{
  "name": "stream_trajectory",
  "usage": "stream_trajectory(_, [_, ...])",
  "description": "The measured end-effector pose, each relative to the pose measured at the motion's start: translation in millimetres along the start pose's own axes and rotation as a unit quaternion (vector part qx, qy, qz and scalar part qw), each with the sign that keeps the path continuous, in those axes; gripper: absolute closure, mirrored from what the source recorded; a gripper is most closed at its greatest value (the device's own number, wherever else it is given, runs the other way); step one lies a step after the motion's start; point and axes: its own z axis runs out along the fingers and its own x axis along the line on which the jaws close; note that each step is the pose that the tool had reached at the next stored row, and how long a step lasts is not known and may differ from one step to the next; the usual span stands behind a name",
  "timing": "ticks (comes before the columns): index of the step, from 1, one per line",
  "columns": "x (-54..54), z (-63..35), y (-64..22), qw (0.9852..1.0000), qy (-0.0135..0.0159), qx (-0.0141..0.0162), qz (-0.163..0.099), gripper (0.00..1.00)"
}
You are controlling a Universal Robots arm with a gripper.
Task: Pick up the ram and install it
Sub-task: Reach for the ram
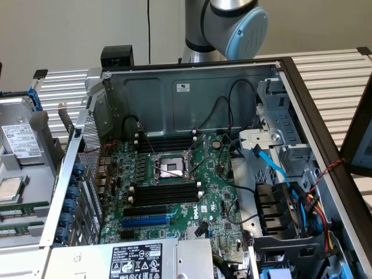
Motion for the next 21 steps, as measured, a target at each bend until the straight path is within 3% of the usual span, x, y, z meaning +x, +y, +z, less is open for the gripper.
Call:
stream_trajectory(5, [0.0,0.0,0.0,0.999,0.0026,0.0037,-0.046,0.9])
stream_trajectory(10, [0.0,0.1,0.0,0.9959,0.0046,0.0073,-0.091,0.9])
stream_trajectory(16, [0.0,-0.1,0.1,0.9895,0.0068,0.0113,-0.144,0.9])
stream_trajectory(21, [0.2,0.1,0.3,0.9821,0.0073,0.0144,-0.188,0.9])
